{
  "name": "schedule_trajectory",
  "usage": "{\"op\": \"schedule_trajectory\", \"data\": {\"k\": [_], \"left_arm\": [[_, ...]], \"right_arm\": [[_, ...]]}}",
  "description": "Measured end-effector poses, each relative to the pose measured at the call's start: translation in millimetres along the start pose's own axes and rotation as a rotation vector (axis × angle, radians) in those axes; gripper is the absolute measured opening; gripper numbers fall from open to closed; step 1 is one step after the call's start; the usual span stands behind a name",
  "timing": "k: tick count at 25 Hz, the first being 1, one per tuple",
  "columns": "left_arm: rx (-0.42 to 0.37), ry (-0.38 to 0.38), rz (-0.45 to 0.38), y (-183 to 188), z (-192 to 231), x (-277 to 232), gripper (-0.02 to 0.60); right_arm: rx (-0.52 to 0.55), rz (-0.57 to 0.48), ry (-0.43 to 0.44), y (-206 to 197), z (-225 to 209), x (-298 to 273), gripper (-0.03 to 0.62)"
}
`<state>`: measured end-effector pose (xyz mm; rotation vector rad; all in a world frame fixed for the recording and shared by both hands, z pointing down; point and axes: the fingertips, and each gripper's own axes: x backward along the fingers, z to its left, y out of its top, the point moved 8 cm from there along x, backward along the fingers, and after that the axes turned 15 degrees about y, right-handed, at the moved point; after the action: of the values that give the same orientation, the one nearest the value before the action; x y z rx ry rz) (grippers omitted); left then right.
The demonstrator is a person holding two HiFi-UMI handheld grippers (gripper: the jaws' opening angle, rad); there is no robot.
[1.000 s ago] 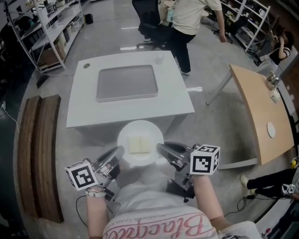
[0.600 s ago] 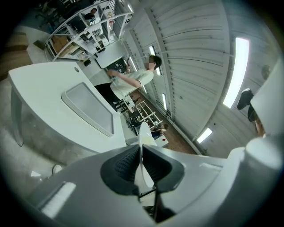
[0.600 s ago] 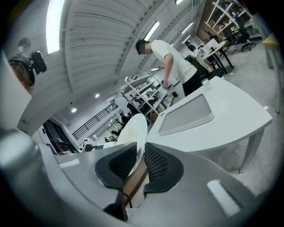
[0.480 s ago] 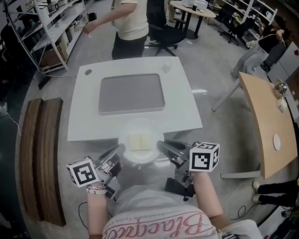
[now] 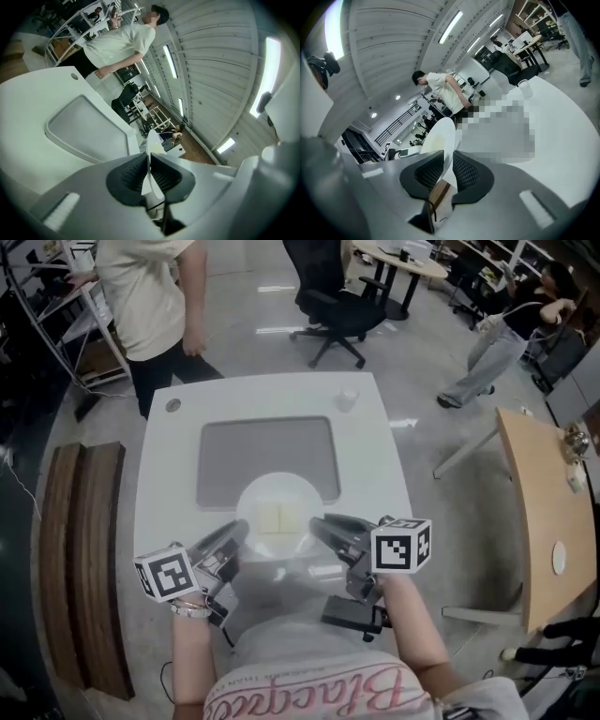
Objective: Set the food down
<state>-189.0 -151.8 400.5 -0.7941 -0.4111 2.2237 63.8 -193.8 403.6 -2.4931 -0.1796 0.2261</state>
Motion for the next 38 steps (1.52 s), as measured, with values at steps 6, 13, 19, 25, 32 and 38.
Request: {"op": "schedule_trajectory", "data": {"k": [6, 13, 19, 25, 32, 38], "left_arm": [[0.014, 0.043, 0.022, 35, 24, -46, 0.023], [0.061, 0.127, 0.083, 52, 65, -95, 0.028], [0.077, 0.228, 0.167, 57, 103, -120, 0.035], [0.055, 0.337, 0.273, 51, 126, -134, 0.049], [0.018, 0.417, 0.35, 52, 138, -148, 0.057], [-0.023, 0.484, 0.419, 53, 137, -159, 0.063]], "right_arm": [[-0.017, 0.053, -0.036, 39, -50, -27, 0.063], [-0.106, 0.117, -0.1, 56, -110, -56, 0.064], [-0.129, 0.206, -0.163, 54, -147, -84, 0.072], [-0.165, 0.259, -0.249, 43, -164, -98, 0.072], [-0.149, 0.261, -0.366, 38, -171, -108, 0.075], [-0.103, 0.291, -0.458, 36, -173, -109, 0.091]]}}
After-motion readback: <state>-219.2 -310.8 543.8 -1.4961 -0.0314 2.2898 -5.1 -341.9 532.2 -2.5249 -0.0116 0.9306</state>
